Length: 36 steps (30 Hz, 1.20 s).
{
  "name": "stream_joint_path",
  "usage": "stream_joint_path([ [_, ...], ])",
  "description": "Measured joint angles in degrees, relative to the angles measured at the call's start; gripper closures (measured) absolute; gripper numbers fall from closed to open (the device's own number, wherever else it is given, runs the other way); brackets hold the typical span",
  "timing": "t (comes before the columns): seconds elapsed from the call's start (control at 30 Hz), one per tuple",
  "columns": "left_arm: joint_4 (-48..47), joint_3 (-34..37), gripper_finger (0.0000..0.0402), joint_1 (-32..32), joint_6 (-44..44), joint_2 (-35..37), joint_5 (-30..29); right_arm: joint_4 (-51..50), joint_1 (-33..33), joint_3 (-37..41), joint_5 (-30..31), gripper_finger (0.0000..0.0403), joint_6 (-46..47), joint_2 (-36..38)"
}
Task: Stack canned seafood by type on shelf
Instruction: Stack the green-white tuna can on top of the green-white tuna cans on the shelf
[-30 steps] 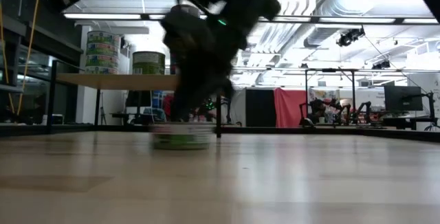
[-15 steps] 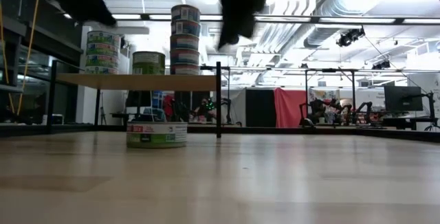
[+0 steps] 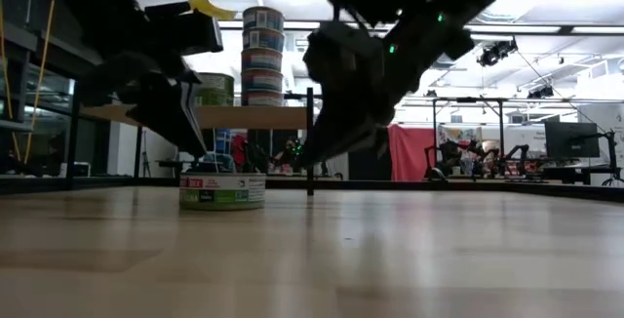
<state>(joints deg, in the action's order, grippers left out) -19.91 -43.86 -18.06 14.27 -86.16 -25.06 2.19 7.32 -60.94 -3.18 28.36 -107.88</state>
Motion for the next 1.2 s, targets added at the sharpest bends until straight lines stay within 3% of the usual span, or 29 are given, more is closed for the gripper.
stream_joint_path([
  [0.27, 1.2, 0.1, 0.0401, -0.8, 0.9, -0.6, -0.3, -0.2, -0.2, -4.9, 3.0, 0.0403, -9.1, -6.9],
  [0.57, 11.1, 7.5, 0.0401, -1.0, 7.1, 3.6, 1.4, -0.5, -1.0, -5.8, 4.2, 0.0403, -9.2, -7.5],
  [0.77, 8.8, 8.7, 0.0401, -0.7, 7.2, 5.3, 1.0, -0.2, -1.2, -5.8, 10.2, 0.0403, -9.0, -7.5],
  [1.2, 10.2, 8.7, 0.0401, -0.7, 4.5, 5.3, 2.0, 0.1, -2.1, -5.8, 10.2, 0.0403, -7.9, -7.8],
])
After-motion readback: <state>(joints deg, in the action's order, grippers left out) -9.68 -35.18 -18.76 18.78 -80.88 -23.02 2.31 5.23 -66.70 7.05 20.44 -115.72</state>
